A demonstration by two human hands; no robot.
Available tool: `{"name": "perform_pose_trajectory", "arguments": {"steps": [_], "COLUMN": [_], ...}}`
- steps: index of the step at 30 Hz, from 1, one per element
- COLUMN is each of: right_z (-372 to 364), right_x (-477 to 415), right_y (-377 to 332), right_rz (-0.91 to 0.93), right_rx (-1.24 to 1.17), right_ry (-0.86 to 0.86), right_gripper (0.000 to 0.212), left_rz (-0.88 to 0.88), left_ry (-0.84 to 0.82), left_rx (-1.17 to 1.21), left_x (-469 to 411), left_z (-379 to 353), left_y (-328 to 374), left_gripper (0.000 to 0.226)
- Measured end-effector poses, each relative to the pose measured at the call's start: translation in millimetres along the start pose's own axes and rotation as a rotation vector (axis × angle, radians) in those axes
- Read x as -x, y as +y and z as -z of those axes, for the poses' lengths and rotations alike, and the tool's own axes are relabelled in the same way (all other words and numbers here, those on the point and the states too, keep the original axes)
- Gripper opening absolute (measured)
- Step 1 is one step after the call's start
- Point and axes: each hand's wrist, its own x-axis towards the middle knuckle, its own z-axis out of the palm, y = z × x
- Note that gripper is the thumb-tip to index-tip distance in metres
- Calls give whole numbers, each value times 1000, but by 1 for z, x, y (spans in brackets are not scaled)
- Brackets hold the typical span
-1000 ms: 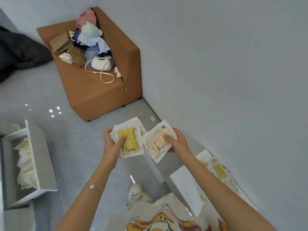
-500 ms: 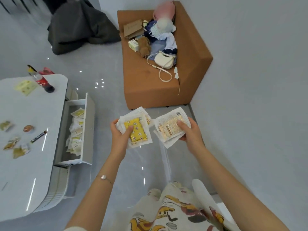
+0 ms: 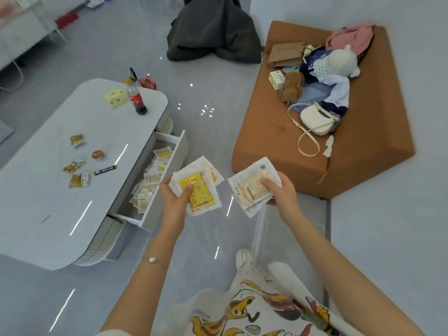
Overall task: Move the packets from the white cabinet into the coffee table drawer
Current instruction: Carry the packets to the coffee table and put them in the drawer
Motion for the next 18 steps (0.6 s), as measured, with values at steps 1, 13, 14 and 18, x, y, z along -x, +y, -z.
{"name": "perform_pose_trajectory", "arguments": {"steps": [1,13,14,18], "right_z": [-2,-98,-114,-184], "right_x": [-17,-181,-195,-254], "right_y": [-7,-61,-64,-73], "right_rz": [-9,-111,-112,-126], "right_rx": [19,172,187,252], "right_ry": [-27,-358,-384,-481], "right_gripper": [28,14,17,27], "left_rz": [8,55,58,66], "left_ry": [34,470,502,608], "left_rx": [18,123,134,170], "left_x": [-9,-110,-122,-180], "left_z": [-6,12,19,49], "left_y": [3,19,20,28], "left_gripper": [50,58,58,57]}}
